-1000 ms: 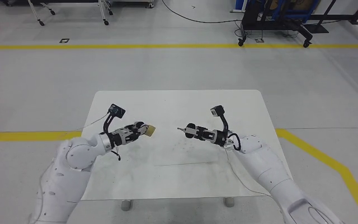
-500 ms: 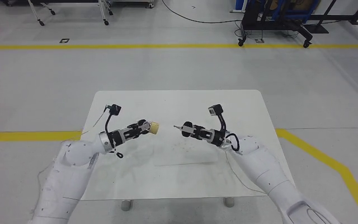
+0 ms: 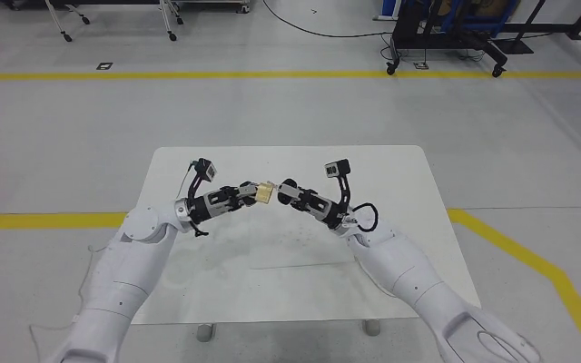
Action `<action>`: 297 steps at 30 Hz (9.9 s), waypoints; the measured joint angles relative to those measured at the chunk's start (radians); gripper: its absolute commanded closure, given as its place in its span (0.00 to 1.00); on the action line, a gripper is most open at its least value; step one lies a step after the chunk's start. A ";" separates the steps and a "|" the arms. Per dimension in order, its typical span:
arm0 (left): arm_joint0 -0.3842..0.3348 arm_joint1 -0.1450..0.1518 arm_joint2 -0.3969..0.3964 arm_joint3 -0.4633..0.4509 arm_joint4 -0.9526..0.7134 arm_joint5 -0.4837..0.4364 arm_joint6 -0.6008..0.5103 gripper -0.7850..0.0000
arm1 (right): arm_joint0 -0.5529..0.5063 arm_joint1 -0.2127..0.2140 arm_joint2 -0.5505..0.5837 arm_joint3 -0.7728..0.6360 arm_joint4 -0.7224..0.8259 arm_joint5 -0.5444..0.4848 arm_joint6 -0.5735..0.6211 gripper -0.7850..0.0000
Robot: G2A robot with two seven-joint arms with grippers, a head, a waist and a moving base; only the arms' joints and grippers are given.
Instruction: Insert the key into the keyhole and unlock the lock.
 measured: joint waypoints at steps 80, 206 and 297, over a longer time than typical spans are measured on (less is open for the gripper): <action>-0.227 -0.119 0.233 0.073 -0.064 0.587 0.479 1.00 | -0.229 0.076 0.322 -0.319 -0.109 0.595 -0.111 1.00; -0.160 -0.188 0.183 0.021 0.021 0.685 0.538 1.00 | -0.368 0.046 0.310 -0.681 -0.270 1.158 -0.596 0.62; -0.176 -0.208 0.127 0.059 -0.018 0.636 0.431 1.00 | -0.437 0.045 0.390 -0.718 -0.380 0.845 -0.482 0.73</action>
